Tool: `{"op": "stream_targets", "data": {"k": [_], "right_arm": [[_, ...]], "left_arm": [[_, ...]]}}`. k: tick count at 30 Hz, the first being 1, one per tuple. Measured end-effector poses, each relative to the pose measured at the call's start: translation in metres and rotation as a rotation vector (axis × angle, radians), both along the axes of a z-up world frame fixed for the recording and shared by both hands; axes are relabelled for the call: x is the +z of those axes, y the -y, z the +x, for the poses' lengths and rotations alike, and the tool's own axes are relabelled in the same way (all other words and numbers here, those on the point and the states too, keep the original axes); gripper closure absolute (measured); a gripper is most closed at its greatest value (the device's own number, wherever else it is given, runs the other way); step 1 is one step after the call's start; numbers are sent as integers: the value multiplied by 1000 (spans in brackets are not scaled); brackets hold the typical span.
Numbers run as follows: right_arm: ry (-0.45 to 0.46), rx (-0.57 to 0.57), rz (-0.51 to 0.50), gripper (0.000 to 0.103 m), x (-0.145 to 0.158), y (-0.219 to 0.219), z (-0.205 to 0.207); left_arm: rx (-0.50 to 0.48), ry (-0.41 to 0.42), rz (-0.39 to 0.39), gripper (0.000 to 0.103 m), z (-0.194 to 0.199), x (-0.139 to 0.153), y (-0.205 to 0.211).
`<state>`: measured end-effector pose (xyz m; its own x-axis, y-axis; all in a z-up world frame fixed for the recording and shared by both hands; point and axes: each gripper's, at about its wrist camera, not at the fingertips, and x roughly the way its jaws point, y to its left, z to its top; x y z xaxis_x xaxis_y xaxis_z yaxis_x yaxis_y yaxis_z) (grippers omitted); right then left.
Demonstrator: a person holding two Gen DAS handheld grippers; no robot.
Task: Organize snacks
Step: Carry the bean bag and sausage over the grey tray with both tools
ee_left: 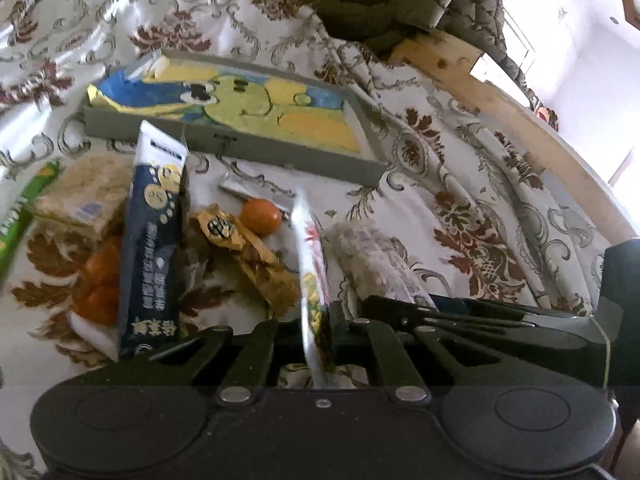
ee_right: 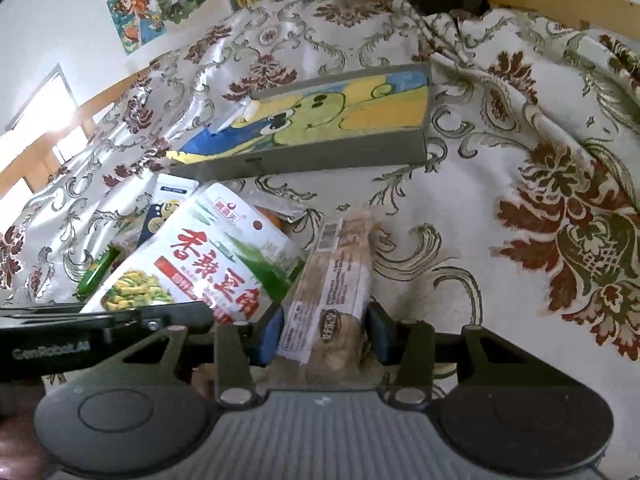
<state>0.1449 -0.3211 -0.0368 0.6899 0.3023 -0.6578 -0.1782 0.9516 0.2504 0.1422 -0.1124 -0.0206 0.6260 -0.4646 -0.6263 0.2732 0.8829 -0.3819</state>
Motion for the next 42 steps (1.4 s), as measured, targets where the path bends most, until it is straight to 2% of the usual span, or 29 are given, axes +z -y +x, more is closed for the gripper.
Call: {"op": "stream_targets", "data": {"k": [4,10,15,21,28,34,42], "right_arm": [[52,-4,-6,55,9,-1,-7],[90,-14,-34,56,12,-2,-12],[149,-18,-97,57,17,-8,-17],[209,-9,-150,57,22,-17,-26],[350,-31,-33,57,39,-4,-33],[365,-110,110,57,49,14,4],[407,-182,171,56,52,25,97]], "left_arm": [[-7,38,-2,100,-8,12,-3],[4,52,-10,101,-14,20,-9],[28,76,-43,101,-15,29,-19],[42,102,-45,101,-13,35,-23],[66,126,-71,101,12,42,-22],[104,157,-110,101,59,52,-17],[163,180,-113,101,140,57,-12]]}}
